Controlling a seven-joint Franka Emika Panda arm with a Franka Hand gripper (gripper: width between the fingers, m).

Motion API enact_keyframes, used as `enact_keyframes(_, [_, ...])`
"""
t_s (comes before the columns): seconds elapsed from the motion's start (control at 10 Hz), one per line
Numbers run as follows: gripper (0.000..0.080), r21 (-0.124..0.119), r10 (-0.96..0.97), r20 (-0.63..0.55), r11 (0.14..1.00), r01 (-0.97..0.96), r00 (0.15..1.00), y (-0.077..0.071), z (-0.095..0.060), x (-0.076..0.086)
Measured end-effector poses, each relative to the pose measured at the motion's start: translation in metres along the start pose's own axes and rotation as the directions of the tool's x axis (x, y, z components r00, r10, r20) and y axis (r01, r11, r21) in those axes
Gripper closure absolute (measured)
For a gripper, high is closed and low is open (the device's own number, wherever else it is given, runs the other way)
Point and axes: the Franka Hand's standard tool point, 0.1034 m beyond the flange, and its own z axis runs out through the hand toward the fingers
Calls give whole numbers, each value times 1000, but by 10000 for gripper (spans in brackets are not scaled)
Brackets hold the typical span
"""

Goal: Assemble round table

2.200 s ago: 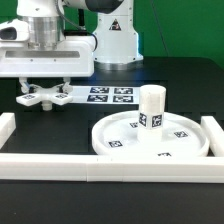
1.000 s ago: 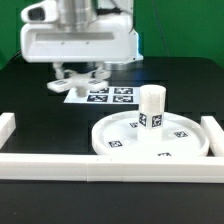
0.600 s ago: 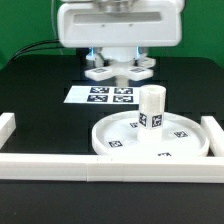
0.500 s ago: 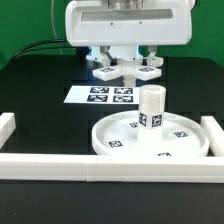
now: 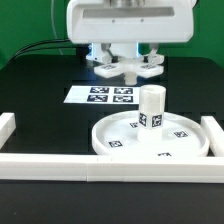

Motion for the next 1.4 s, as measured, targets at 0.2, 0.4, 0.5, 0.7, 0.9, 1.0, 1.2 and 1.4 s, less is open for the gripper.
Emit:
enact_keyframes(0.2, [354,6,-68,-25,998,68,997,-21,-9,22])
enact_keyframes(0.4, [354,7,-62,-22,998,63,998,-19,-6,21])
enact_keyframes(0.5, [354,6,-63,-22,998,63,998,-19,-6,21])
enact_keyframes(0.7, [354,-15,-120,-22,993,120,993,-23,1,27])
enact_keyframes(0.9, [354,-21,-177,-32,984,177,984,-21,1,41])
enact_keyframes(1.0, [354,-23,-180,-33,983,179,983,-21,2,43])
enact_keyframes(1.2, [354,-23,-180,-27,983,180,983,-22,6,39])
enact_keyframes(1.4, [354,-25,-182,-34,983,181,983,-23,8,39])
